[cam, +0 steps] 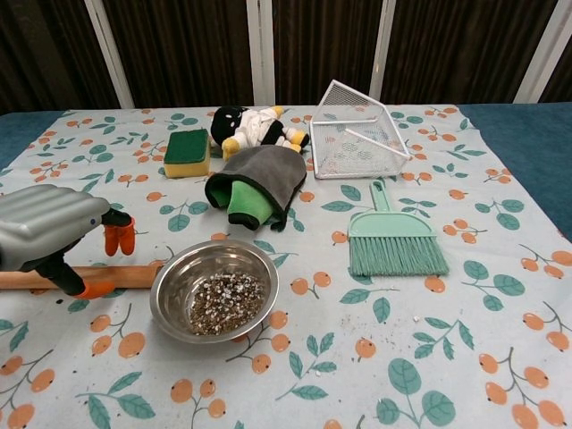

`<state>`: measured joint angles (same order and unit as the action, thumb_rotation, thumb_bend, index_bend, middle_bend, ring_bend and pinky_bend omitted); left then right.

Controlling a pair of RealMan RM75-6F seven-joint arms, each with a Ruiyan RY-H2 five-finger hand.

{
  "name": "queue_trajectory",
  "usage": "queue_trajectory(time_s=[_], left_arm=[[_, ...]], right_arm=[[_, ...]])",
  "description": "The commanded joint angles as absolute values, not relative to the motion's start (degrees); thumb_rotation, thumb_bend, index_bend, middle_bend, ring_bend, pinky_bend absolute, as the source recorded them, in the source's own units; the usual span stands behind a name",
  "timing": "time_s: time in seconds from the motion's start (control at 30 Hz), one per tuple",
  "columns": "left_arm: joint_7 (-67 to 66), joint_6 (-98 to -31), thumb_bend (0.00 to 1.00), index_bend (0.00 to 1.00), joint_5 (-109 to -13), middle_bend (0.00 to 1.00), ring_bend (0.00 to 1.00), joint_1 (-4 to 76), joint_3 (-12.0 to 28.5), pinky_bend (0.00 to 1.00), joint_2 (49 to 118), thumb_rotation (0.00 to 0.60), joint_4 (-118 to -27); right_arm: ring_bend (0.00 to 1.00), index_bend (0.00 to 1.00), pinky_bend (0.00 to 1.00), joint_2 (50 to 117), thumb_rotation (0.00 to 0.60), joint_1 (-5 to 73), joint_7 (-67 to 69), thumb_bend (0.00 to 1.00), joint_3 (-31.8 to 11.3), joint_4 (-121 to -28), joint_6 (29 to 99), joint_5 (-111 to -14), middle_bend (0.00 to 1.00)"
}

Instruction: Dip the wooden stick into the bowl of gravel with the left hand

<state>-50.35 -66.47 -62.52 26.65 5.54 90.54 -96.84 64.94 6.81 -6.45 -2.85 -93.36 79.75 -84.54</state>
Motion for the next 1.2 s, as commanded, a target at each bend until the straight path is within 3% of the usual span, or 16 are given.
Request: queue_trajectory(time_s=[0.03,1.2], left_arm=[[-50.2,-66.4,0.38,0.41,-62.2,0.39,0.84,26.9,5.4,0.92,90.7,0.6,-96.8],[-49.2,-66.9,0.4,0.45,-57.9,0.43,0.84,30.6,4.4,0.92,93.6,0.6,-94.5]], right_arm=[[0.0,0.0,0.0,64.9,0.6,6.8,-6.5,0.27,-2.8,-93.4,79.7,-84.5,0.0],[0.0,0.0,0.0,64.9,0.6,6.9,-6.0,0.27,-2.8,-93.6,79.6,-84.1,0.0]])
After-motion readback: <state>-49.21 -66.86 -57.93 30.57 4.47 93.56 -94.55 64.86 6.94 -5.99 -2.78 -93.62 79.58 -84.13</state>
